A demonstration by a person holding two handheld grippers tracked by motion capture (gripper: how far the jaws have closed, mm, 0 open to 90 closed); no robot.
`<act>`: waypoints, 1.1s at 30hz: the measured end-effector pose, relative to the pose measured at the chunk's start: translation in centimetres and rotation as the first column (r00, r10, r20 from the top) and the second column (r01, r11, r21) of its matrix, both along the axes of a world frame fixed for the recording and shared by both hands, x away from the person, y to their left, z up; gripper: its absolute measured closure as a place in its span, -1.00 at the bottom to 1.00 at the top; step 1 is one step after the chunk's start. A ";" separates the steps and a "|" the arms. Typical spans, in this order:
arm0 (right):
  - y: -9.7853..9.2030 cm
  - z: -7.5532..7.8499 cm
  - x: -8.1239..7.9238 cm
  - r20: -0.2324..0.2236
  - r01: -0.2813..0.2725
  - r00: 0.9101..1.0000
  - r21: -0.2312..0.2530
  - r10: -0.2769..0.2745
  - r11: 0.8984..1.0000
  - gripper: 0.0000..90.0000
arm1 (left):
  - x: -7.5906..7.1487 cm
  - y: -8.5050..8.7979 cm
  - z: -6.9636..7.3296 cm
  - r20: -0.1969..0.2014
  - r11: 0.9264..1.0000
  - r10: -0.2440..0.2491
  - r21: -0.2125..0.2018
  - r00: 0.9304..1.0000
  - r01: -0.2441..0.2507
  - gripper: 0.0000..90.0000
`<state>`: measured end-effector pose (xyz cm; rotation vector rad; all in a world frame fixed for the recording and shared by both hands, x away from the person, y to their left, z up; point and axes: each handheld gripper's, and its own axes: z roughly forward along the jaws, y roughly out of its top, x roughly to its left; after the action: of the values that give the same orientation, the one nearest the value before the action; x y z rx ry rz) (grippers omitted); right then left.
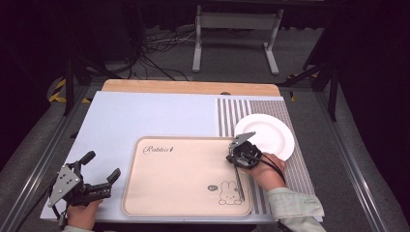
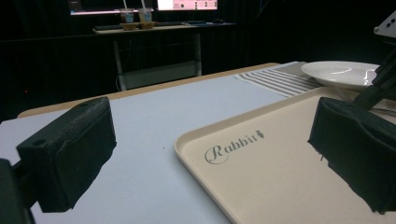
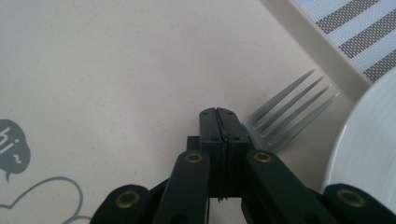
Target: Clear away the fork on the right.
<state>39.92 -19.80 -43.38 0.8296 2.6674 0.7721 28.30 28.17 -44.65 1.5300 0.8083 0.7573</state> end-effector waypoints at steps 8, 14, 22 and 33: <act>-0.4 0.1 0.0 -0.007 0.015 1.000 -0.001 -0.015 1.000 1.00 | 0.0 0.0 -0.1 -0.003 1.000 0.002 -0.002 1.000 -0.002 -0.97; -0.4 0.6 -0.2 0.015 0.012 1.000 -0.001 -0.012 1.000 1.00 | -0.1 0.1 -0.1 -0.006 1.000 0.002 0.000 1.000 -0.002 -0.97; -0.5 3.7 -1.1 0.080 -0.011 0.997 0.100 0.003 0.995 0.36 | -0.2 0.2 -0.1 -0.005 1.000 0.008 -0.003 1.000 -0.008 -0.97; -1.7 6.7 -3.3 0.252 -0.096 0.967 0.185 0.047 0.978 -0.79 | -0.3 0.2 -0.1 -0.006 1.000 0.008 0.002 1.000 -0.008 -0.97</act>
<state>36.59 -21.54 -36.64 0.6345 2.4396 1.0943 28.00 28.36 -44.74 1.5324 0.8190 0.7594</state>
